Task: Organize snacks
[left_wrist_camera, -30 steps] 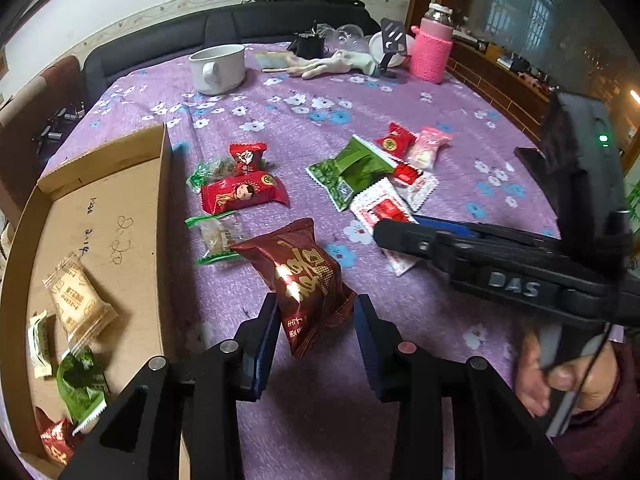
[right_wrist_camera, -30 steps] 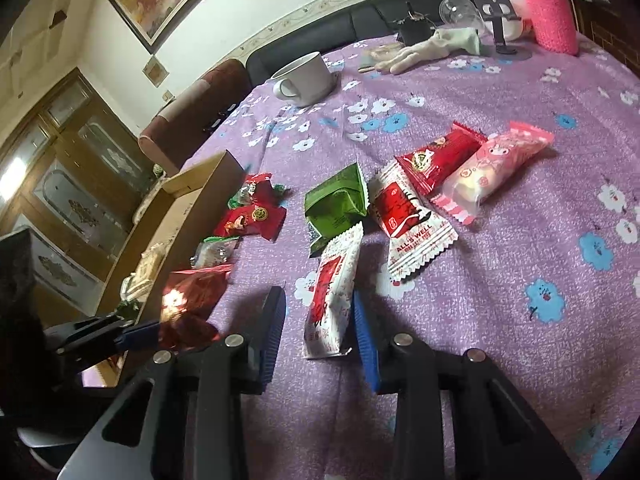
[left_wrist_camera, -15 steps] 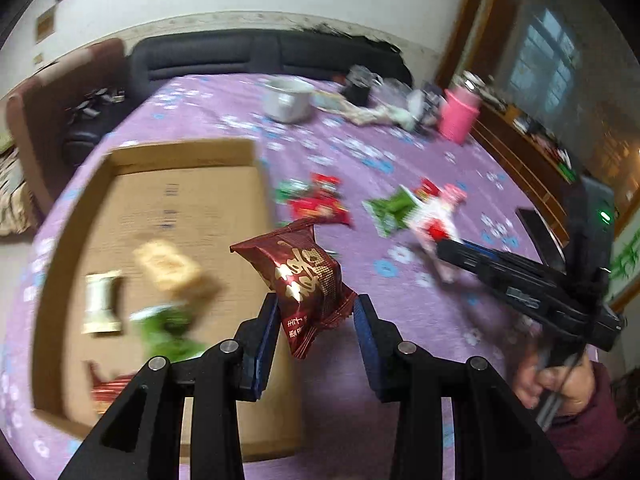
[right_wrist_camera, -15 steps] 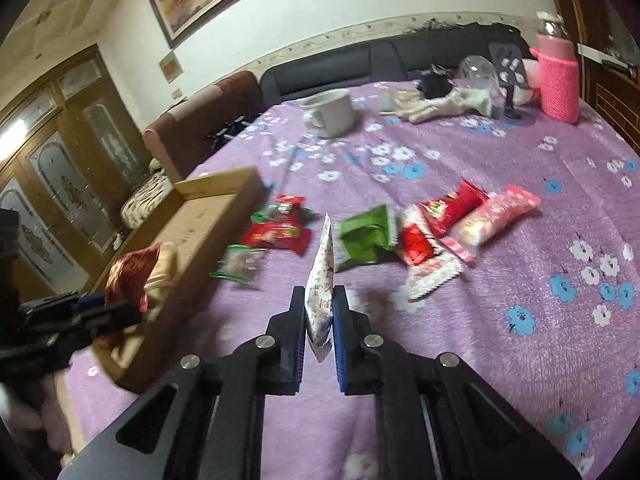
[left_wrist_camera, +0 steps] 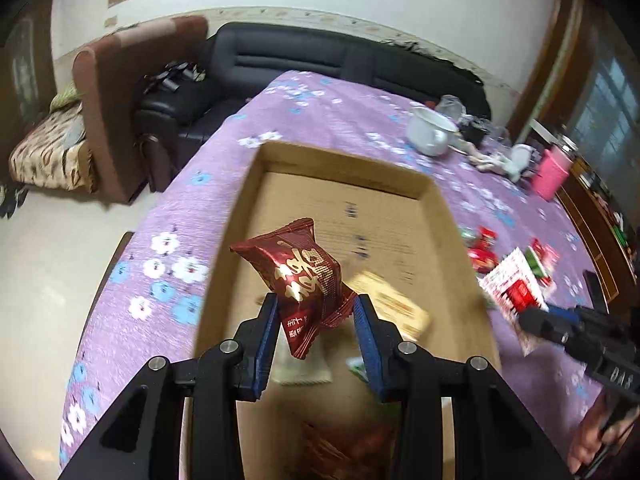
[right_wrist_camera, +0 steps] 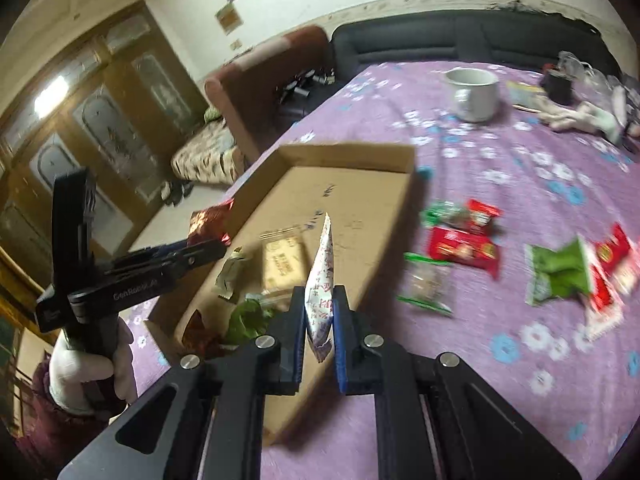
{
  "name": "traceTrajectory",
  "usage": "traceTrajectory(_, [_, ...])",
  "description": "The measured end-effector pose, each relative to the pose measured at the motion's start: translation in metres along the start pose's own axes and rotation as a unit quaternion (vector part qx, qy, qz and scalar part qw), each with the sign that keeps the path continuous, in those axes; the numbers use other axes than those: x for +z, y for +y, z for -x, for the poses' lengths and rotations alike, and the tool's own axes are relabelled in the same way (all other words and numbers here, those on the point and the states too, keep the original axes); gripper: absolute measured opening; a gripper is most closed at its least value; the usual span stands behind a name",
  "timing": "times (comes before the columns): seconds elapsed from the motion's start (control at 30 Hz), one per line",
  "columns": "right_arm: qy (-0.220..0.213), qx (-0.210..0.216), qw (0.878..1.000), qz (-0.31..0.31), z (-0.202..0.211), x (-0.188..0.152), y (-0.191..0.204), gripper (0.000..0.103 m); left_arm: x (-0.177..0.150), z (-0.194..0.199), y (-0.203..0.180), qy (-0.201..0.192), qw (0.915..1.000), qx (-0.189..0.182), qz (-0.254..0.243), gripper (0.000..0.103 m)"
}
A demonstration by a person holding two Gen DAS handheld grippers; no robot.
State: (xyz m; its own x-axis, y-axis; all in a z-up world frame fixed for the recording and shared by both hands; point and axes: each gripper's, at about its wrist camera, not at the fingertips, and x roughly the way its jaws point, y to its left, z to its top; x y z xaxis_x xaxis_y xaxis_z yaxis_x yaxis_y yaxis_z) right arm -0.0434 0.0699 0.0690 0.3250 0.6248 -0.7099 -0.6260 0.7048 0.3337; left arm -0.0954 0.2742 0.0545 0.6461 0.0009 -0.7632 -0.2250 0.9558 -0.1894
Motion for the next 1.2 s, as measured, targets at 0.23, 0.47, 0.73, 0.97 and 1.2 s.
traceTrajectory(0.23, [0.038, -0.023, 0.999, 0.014, -0.055, 0.017, 0.016, 0.018, 0.005, -0.016, 0.014, 0.018, 0.9996, -0.017, 0.009, 0.043])
traceTrajectory(0.47, [0.021, -0.027, 0.999, 0.007, -0.043, 0.023, 0.014, 0.042, -0.002, 0.015, 0.027, -0.007, 0.9980, -0.049, 0.041, 0.064])
traceTrajectory(0.73, [-0.031, -0.055, 0.996, -0.056, 0.034, 0.018, -0.050, 0.066, -0.016, 0.060, 0.020, -0.039, 0.9921, -0.074, 0.094, 0.088])
traceTrajectory(0.97, [-0.041, -0.118, 0.983, -0.133, 0.100, -0.011, -0.145, 0.065, -0.035, 0.074, -0.021, -0.041, 0.9921, -0.106, 0.054, 0.088])
traceTrajectory(1.2, [-0.062, -0.164, 0.976, -0.132, 0.199, 0.001, -0.178, 0.065, -0.035, 0.102, -0.067, -0.032, 0.9895, -0.141, -0.004, 0.088])
